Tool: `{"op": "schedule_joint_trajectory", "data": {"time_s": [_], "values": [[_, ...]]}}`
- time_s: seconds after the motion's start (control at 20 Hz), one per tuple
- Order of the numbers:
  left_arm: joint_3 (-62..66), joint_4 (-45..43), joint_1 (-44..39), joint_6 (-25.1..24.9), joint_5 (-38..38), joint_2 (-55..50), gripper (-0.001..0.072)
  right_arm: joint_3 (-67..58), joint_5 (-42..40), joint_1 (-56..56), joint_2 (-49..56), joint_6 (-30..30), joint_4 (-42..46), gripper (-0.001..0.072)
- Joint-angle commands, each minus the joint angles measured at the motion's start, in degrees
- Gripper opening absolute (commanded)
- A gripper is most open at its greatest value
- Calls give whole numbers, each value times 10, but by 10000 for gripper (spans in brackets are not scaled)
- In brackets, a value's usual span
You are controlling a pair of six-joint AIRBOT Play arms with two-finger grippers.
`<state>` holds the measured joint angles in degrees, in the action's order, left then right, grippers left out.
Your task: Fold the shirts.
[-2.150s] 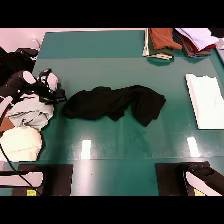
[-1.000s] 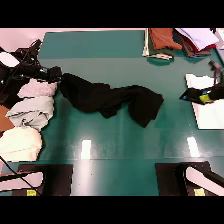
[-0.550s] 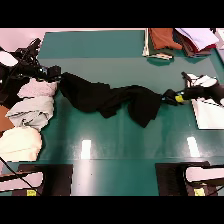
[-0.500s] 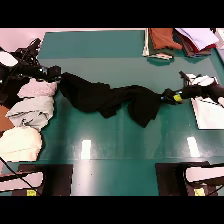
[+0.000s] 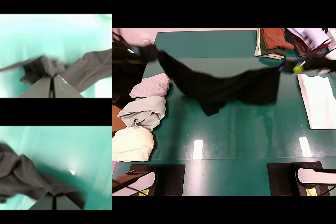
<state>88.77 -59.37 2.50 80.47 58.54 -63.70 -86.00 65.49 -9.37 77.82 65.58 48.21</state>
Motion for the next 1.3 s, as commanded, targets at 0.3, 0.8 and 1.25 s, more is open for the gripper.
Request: {"op": "schedule_joint_trajectory", "data": {"time_s": [0.3,0.8,1.25], "values": [[242,-4,0,1,7,178,21,-163,84,-89,-259,29,0,17],[270,-12,0,6,106,-6,21,9,150,-104,-275,141,85,17],[134,-4,-5,14,141,-307,24,251,43,-47,-77,176,158,18]]}}
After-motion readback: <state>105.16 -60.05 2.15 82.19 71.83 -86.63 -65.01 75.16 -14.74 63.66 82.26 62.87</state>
